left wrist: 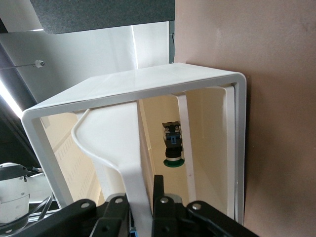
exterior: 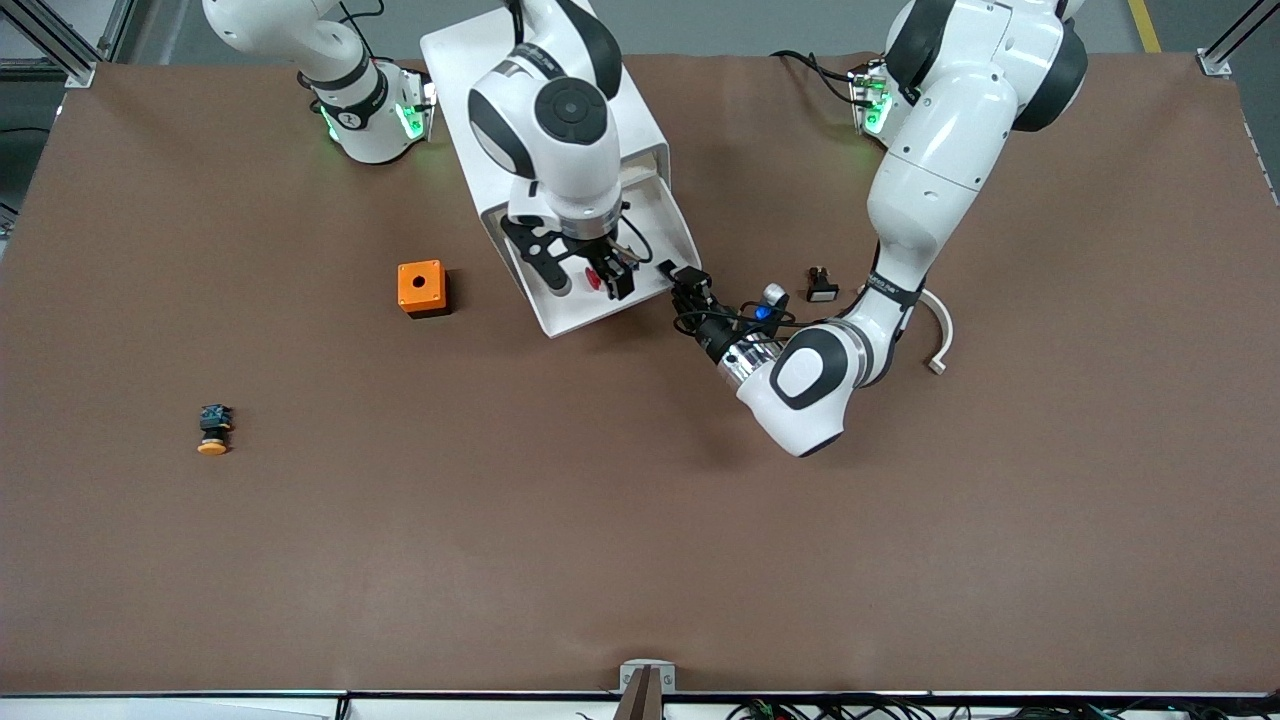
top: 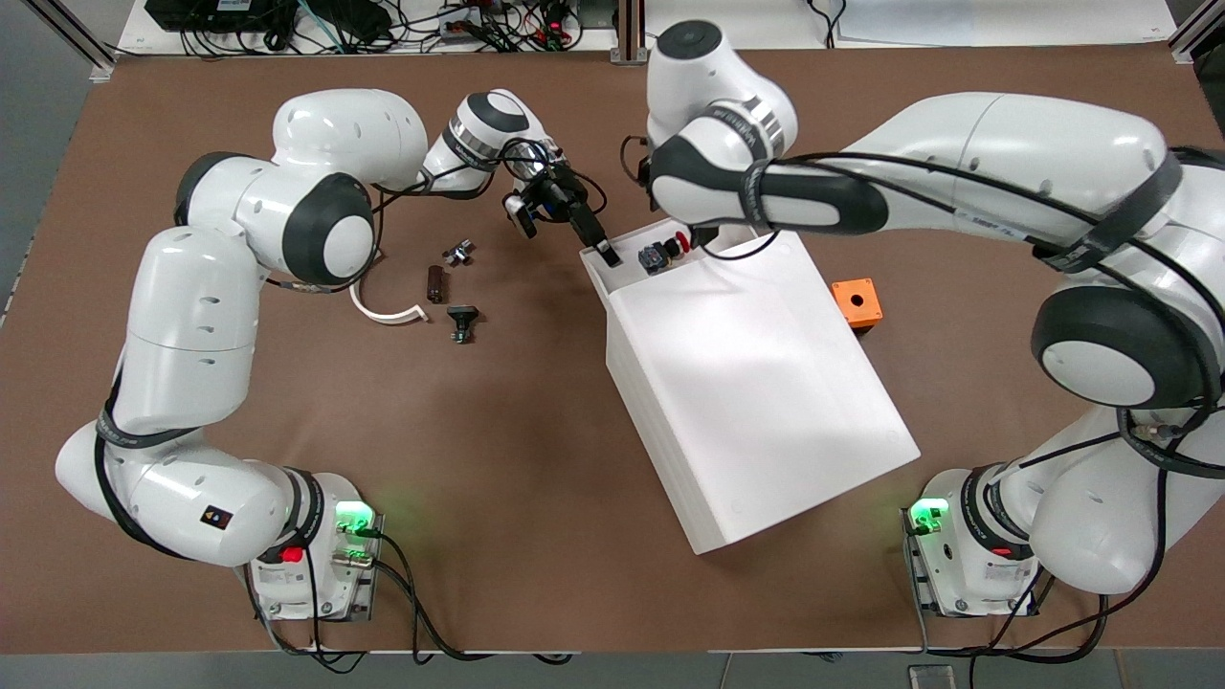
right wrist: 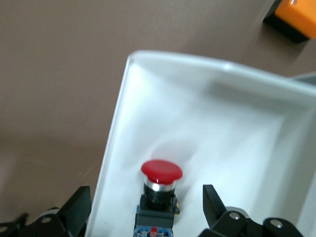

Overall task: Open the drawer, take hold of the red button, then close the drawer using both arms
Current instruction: 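Reach into the drawer and grasp the red button with the right gripper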

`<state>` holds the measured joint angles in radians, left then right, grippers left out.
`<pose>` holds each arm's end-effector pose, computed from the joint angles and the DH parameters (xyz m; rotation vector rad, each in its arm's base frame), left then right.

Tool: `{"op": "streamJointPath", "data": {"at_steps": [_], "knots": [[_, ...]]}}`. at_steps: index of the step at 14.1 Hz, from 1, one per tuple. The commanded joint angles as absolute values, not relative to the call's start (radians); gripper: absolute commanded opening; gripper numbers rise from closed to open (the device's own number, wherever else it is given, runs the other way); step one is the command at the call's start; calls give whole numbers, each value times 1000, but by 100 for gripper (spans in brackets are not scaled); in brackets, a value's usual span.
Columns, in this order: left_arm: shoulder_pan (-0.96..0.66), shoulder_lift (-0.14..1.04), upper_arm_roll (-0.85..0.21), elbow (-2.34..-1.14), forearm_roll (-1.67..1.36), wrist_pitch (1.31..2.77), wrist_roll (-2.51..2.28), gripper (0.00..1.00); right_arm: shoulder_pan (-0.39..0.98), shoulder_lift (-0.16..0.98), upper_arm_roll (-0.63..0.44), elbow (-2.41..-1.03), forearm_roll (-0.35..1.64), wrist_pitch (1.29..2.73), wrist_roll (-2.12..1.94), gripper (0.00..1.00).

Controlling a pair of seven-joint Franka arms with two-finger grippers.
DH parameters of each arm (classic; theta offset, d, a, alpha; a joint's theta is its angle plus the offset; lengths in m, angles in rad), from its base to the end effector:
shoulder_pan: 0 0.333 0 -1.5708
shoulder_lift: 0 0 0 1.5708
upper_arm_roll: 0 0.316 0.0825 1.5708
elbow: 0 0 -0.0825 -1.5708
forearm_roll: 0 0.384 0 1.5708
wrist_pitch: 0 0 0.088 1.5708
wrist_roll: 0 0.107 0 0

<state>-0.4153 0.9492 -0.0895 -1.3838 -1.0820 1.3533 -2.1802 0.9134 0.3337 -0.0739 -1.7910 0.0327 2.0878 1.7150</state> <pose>0.5215 -0.3991 0.1687 -1.0540 -1.7233 1.6383 0.4207 0.4762 0.3631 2.8066 -1.3360 -0.0219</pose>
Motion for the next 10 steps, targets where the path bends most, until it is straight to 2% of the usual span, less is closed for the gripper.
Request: {"op": "streamJointPath", "data": {"at_steps": [1, 2, 4, 5, 8, 10], "knots": [[-407, 959, -86, -1374, -1108, 1371, -2192, 22, 939, 350, -81, -1782, 32, 2094, 1738, 100], [-405, 959, -86, -1374, -1121, 1374, -2184, 33, 951, 353, -81, -1782, 34, 2094, 1738, 100], [-403, 957, -86, -1371, -1156, 1374, -2128, 68, 956, 354, -81, -1781, 35, 2094, 1740, 100], [-403, 957, -86, -1358, -1158, 1374, -2084, 79, 956, 354, -81, -1779, 41, 2095, 1743, 100], [-385, 951, -87, -1345, -1158, 1374, -1981, 99, 959, 365, -81, -1778, 43, 2097, 1744, 99], [-368, 951, -87, -1342, -1151, 1373, -1948, 99, 960, 373, -81, -1778, 61, 2097, 1743, 98]]}}
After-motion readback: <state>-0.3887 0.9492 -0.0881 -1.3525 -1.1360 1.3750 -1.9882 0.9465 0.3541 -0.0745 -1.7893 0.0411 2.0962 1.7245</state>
